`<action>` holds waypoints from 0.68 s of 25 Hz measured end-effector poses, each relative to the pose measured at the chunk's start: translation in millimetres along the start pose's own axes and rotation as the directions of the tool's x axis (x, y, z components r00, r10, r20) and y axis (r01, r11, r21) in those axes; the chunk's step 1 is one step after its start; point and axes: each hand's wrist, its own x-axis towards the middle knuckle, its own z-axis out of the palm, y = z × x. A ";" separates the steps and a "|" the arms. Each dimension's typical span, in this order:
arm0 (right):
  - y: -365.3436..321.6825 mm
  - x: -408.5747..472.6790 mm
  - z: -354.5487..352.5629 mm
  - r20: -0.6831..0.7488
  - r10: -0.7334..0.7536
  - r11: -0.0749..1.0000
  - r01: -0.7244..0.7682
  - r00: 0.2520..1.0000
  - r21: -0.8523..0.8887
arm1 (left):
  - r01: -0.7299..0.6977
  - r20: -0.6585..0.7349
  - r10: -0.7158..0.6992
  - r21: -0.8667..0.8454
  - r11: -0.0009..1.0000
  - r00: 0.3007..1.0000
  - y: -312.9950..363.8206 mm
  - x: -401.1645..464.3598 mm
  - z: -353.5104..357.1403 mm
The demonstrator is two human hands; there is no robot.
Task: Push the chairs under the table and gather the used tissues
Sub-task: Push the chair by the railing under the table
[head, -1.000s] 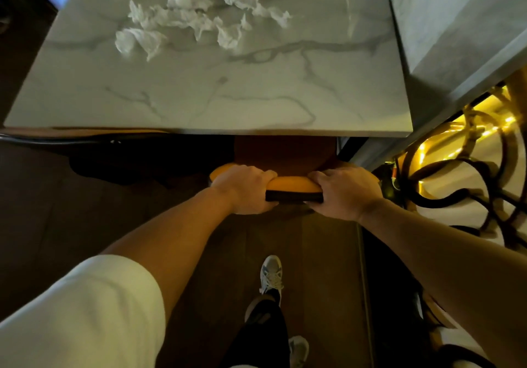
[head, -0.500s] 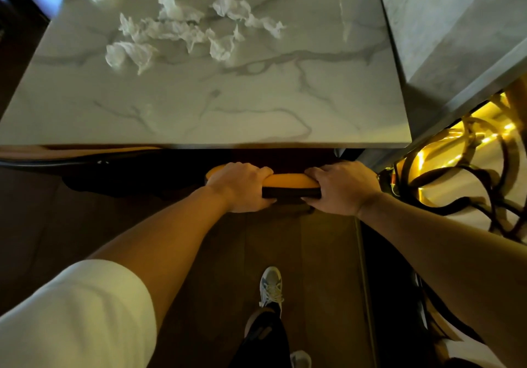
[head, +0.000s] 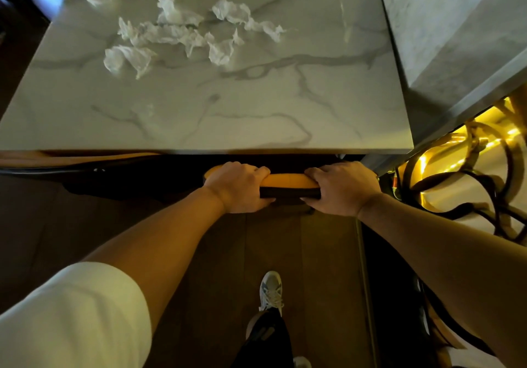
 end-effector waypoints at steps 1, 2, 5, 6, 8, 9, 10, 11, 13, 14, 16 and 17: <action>0.6 0.5 -0.1 0.002 -0.002 1.000 0.002 1.000 -0.001 | 0.000 -0.001 0.000 0.007 1.000 1.000 -0.2 0.5 0.2; 1.7 1.4 -0.4 0.002 -0.005 1.000 0.005 1.000 -0.005 | 0.005 0.000 -0.005 0.014 1.000 1.000 -0.8 1.2 0.6; 3.7 3.7 -2.5 -0.005 -0.010 1.000 0.009 1.000 -0.008 | 0.021 0.007 -0.021 0.016 1.000 1.000 -3.9 3.9 0.2; 4.3 4.7 -2.9 -0.006 -0.007 1.000 0.007 1.000 -0.011 | 0.021 0.008 -0.021 0.017 1.000 1.000 -4.6 5.5 -0.2; 5.4 8.2 -4.4 -0.012 -0.005 1.000 0.005 1.000 -0.017 | 0.021 -0.006 -0.020 0.022 1.000 1.000 -6.2 8.9 -1.3; 6.3 9.7 -4.5 -0.011 -0.002 1.000 0.002 1.000 -0.018 | 0.016 -0.016 -0.016 0.025 1.000 1.000 -6.9 10.3 -1.9; 7.8 11.5 -4.5 -0.009 0.000 1.000 0.000 1.000 -0.019 | 0.008 -0.026 -0.007 0.025 1.000 1.000 -8.1 12.1 -2.2; 9.3 13.7 -4.4 -0.005 0.000 1.000 0.000 1.000 -0.017 | -0.002 -0.033 0.002 0.019 1.000 0.999 -10.1 14.0 -2.4; 12.6 17.9 -5.1 -0.006 -0.001 1.000 0.001 1.000 -0.010 | -0.011 -0.037 0.011 0.007 1.000 0.999 -13.9 18.3 -3.4; 14.2 19.9 -4.6 -0.007 -0.002 1.000 0.002 1.000 -0.010 | -0.011 -0.040 0.011 0.019 1.000 0.999 -14.9 20.5 -3.8; 16.4 24.1 -4.1 -0.012 -0.004 1.000 0.004 1.000 -0.008 | -0.012 -0.038 0.014 0.050 0.999 0.999 -16.6 24.3 -5.6; 17.3 25.5 -4.1 -0.013 -0.005 1.000 0.004 1.000 -0.009 | -0.012 -0.032 0.014 0.060 0.998 0.999 -17.2 26.1 -6.3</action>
